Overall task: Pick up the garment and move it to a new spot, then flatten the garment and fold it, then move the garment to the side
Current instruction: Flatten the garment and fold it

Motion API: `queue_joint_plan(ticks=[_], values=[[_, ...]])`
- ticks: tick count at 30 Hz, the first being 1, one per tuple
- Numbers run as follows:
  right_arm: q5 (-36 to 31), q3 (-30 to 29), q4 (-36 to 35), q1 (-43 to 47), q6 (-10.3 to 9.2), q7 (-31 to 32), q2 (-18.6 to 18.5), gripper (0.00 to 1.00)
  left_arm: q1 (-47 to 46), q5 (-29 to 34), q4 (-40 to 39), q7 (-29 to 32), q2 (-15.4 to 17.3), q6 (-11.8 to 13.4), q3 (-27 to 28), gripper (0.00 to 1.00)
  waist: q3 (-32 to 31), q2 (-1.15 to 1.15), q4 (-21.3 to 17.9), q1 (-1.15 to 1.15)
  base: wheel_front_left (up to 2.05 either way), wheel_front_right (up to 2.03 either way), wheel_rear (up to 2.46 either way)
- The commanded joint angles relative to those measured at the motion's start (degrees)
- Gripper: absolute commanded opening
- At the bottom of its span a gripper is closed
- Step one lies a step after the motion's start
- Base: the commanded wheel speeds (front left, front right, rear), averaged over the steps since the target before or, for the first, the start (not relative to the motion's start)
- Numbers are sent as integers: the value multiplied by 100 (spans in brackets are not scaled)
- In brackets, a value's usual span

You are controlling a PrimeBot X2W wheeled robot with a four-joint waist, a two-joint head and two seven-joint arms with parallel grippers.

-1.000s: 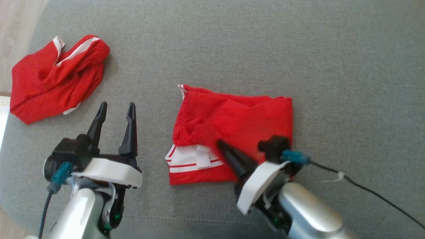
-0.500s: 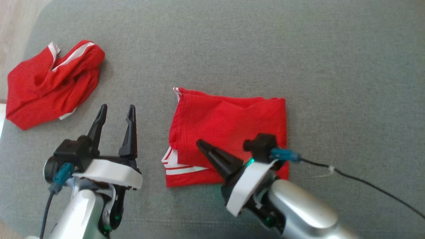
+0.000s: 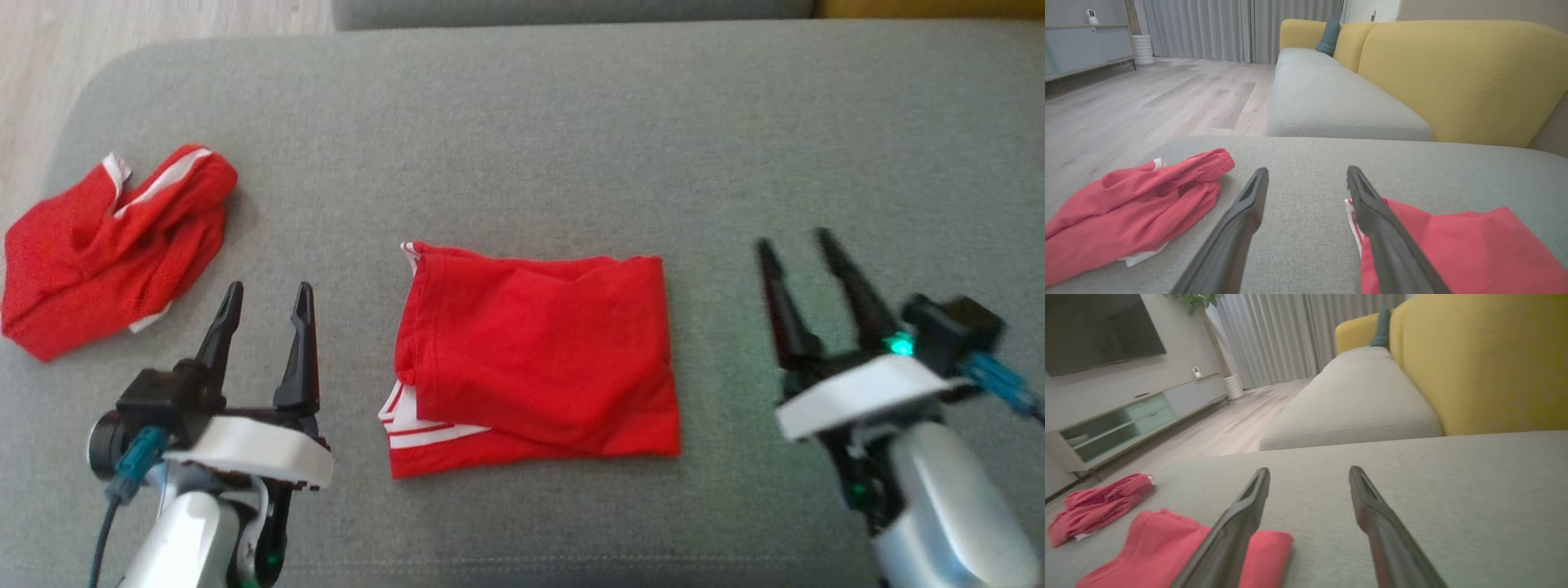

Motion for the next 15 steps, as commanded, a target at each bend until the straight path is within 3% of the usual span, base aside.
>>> queue_joint_plan(ticks=[1, 7, 15], values=[[-75, 81, -242, -41, -5, 20, 96, 100, -160, 44, -207, -67, 157, 34, 252, 100, -52, 0, -38, 0, 0, 0, 0], [-638, -719, -958, 580, -5, 426, 268, 100, -2, 61, -312, -57, 269, 56, 264, 100, -301, 0, -136, 0, 0, 0, 0], [-811, -894, -1514, 1256, -5, 815, 388, 100, 388, 43, -382, 78, 373, 148, 228, 100, -756, 0, -216, 0, 0, 0, 0]])
